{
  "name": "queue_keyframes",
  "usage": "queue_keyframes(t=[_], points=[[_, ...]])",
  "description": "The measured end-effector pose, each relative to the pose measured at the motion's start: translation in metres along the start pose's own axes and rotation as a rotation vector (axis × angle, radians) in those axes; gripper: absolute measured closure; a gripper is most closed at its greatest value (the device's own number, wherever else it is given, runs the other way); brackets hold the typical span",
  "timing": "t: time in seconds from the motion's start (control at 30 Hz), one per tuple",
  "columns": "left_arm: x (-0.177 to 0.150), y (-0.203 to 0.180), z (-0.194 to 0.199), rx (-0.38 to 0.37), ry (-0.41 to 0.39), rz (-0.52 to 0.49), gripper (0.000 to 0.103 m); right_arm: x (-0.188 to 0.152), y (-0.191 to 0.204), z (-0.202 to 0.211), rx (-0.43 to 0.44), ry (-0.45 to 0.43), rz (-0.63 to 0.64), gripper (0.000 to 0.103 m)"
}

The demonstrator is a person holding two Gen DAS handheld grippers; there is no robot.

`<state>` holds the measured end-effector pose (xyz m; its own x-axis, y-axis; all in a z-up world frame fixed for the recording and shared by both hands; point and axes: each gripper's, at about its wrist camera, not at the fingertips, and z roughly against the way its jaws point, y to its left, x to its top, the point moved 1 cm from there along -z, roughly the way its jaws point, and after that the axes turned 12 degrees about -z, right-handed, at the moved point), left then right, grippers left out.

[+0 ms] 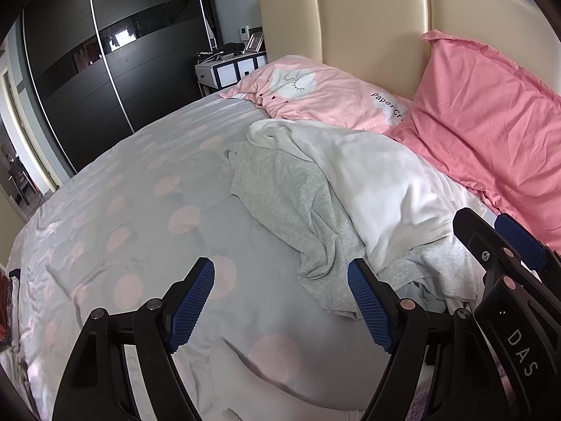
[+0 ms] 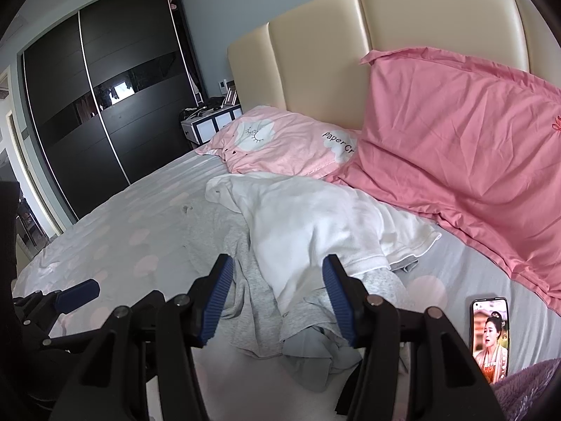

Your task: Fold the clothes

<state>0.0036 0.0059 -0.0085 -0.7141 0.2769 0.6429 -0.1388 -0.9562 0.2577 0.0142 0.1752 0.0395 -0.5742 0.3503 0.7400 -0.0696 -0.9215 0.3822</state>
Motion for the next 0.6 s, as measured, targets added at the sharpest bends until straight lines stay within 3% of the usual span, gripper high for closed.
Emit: queue_keyframes(t=[0.6], points=[[-0.0035, 0.0007, -0.0041, -0.016, 0.014, 0.006, 0.023, -0.0018, 0.0024, -0.0036, -0.004, 0.012, 0.006, 0.051]])
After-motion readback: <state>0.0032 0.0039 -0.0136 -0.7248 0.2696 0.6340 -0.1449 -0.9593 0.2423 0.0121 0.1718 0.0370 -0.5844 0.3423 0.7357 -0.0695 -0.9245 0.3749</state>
